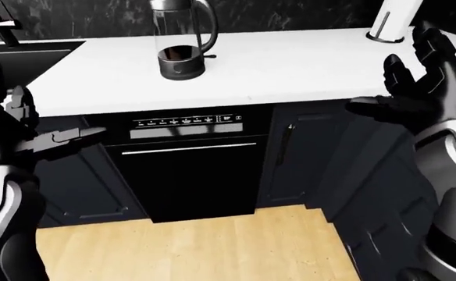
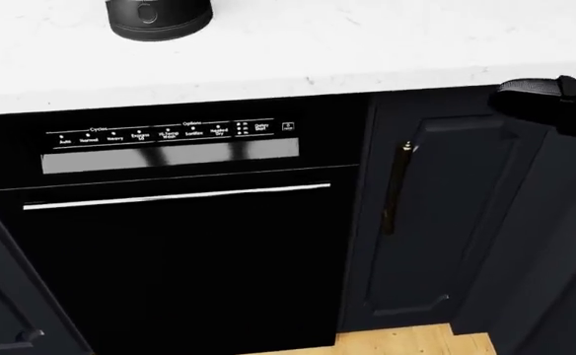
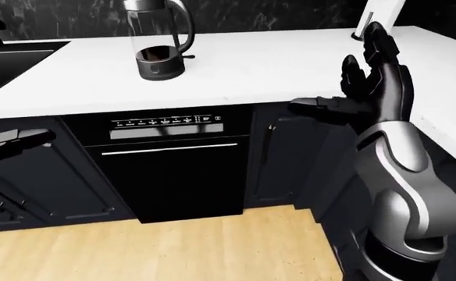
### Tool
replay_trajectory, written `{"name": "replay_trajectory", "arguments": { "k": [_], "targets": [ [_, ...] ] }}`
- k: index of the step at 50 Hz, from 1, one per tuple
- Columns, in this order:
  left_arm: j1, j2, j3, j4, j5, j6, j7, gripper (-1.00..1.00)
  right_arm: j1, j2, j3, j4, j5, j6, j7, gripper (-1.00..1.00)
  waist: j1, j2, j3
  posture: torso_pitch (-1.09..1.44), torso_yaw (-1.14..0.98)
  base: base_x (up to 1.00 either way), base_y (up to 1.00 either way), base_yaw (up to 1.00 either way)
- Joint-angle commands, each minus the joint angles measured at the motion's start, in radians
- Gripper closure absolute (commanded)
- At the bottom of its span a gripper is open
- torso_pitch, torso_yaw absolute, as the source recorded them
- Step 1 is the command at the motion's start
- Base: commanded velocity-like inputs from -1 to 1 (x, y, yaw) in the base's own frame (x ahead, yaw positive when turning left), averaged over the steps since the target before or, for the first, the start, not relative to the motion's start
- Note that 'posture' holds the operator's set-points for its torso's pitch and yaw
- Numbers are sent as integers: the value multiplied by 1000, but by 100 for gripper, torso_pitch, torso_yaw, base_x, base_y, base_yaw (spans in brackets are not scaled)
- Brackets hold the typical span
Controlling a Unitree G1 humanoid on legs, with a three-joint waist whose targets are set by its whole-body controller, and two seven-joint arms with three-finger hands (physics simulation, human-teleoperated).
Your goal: Press the button to open the lid of the electric kettle.
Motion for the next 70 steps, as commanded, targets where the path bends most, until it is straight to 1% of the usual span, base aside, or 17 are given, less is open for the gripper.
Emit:
{"name": "replay_trajectory", "arguments": {
  "k": [1,3,7,10,12,13,22,26,27,29,34,38,55,64,68,69,70],
  "targets": [
    [-22,23,9,-23,2,-24,-1,-100,-25,-11,-6,-15,-1,-19,1,-100,-2,0,-23,0,0,10,31,0],
    [-23,24,11,-26,1,-21,-1,-100,-24,-12,-8,-15,-1,-18,2,-100,-2,-19,-28,0,0,11,31,0],
    [-19,24,13,-28,1,-22,-3,-100,-19,-12,-9,-22,1,-15,2,-100,-6,8,-25,0,0,11,30,0],
    [-50,40,0,-39,4,13,3,-100,-26,-26,-28,-26,27,-3,3,-100,-14,59,-16,0,0,11,30,0],
    [-51,38,4,-18,6,-10,-2,-100,-6,-19,-11,1,-9,-35,15,-100,-11,146,-42,0,0,11,29,0],
    [-28,27,10,-39,2,-8,-4,-100,-22,-18,-8,-16,1,-14,4,-100,-7,100,-28,0,0,11,29,0],
    [-40,26,1,-42,-3,2,4,-100,-26,-22,-12,-27,8,-5,9,-100,4,31,-18,0,0,11,28,0],
    [-31,24,5,-38,-2,-8,-1,-100,-28,-20,-8,-34,11,2,5,-100,7,-52,-30,0,0,11,29,0],
    [-33,25,4,-39,-2,-6,0,-100,-28,-19,-8,-34,10,1,6,-100,-5,-4,-21,0,0,11,28,0],
    [-36,26,2,-40,-1,-4,1,-100,-29,-22,-12,-34,12,3,7,-100,-3,-28,-29,0,0,11,28,0],
    [-37,26,6,-42,-4,0,3,-100,-34,-25,-13,-36,16,8,3,-100,-7,17,-17,0,0,11,28,0],
    [-38,25,3,-41,-3,-2,4,-100,-37,-28,-14,-35,20,10,3,-100,-14,133,-37,0,0,11,27,0],
    [-26,17,-1,-37,13,-15,-6,-100,-37,-33,-15,-27,20,2,1,-100,9,-21,-28,0,0,11,16,0],
    [-30,21,5,-41,12,-8,-7,-100,-34,-35,-19,-25,24,-1,2,-100,0,29,-16,0,0,11,0,0],
    [-34,22,4,-40,10,-5,-5,-100,-35,-36,-19,-25,25,0,0,-100,-8,121,-28,0,0,11,0,0],
    [-34,23,4,-40,10,-5,-5,-100,-36,-36,-19,-26,27,1,-1,-100,4,85,-21,0,0,11,0,0],
    [-35,24,4,-41,9,-3,-5,-100,-37,-37,-18,-24,26,0,-1,-100,-1,100,-19,0,0,11,0,0]
  ]
}}
